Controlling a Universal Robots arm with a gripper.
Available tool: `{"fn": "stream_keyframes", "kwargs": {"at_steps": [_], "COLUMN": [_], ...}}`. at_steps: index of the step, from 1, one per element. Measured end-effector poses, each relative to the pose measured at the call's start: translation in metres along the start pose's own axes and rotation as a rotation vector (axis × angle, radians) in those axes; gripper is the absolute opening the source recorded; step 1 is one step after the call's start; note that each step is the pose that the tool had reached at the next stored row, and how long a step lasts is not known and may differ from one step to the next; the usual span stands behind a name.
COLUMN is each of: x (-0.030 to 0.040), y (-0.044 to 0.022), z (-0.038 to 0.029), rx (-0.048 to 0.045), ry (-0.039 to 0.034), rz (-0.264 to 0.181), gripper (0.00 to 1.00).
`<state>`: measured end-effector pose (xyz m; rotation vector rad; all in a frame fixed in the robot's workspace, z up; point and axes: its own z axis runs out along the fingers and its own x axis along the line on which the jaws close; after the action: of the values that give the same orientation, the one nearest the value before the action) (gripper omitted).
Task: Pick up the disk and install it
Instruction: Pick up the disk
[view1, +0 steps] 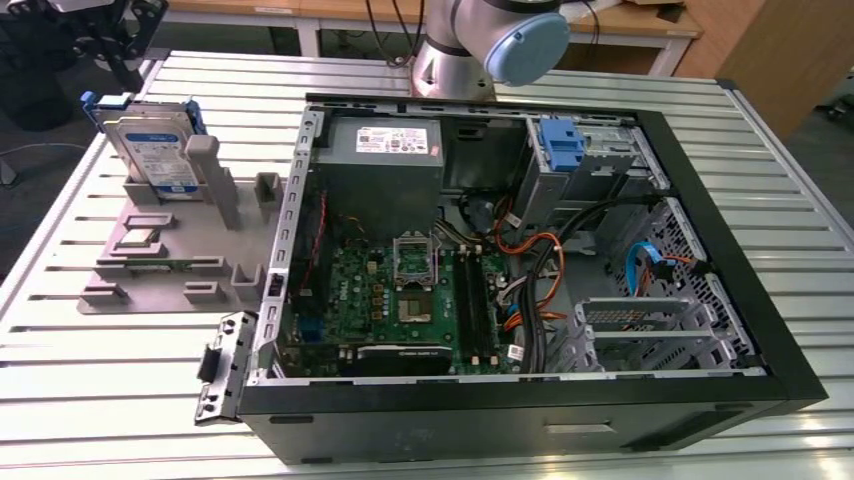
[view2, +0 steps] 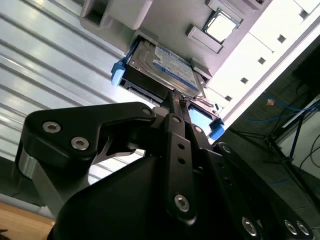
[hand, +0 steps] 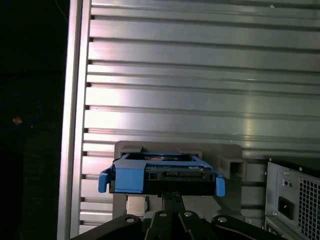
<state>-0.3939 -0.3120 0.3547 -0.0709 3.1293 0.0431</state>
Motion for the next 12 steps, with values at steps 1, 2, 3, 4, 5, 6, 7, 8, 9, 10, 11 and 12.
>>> {"fn": "stream_keyframes", "kwargs": {"at_steps": [1, 2, 3, 4, 5, 6, 7, 8, 9, 10, 11, 12], "x": [0.0, 0.0, 0.0, 0.0, 0.0, 0.0, 0.0, 0.0, 0.0, 0.0, 0.0, 0.0], "y": [0.0, 0.0, 0.0, 0.0, 0.0, 0.0, 0.0, 0.0, 0.0, 0.0, 0.0, 0.0], "z": [0.0, 0.0001, 0.0001, 0.0001, 0.0002, 0.0003, 0.0003, 0.0004, 0.0004, 0.0005, 0.0005, 0.0006], "rx": [-0.0002, -0.0005, -0.0006, -0.0009, -0.0011, -0.0013, -0.0015, -0.0017, -0.0019, -0.0021, -0.0023, -0.0025], "ry": [0.0005, 0.001, 0.0015, 0.002, 0.0025, 0.0029, 0.0034, 0.0039, 0.0043, 0.0049, 0.0054, 0.0058], "rz": [-0.018, -0.036, -0.055, -0.073, -0.091, -0.108, -0.125, -0.143, -0.16, -0.179, -0.196, -0.213], "gripper": [0.11, 0.11, 0.11, 0.11, 0.11, 0.11, 0.11, 0.11, 0.11, 0.11, 0.11, 0.11]}}
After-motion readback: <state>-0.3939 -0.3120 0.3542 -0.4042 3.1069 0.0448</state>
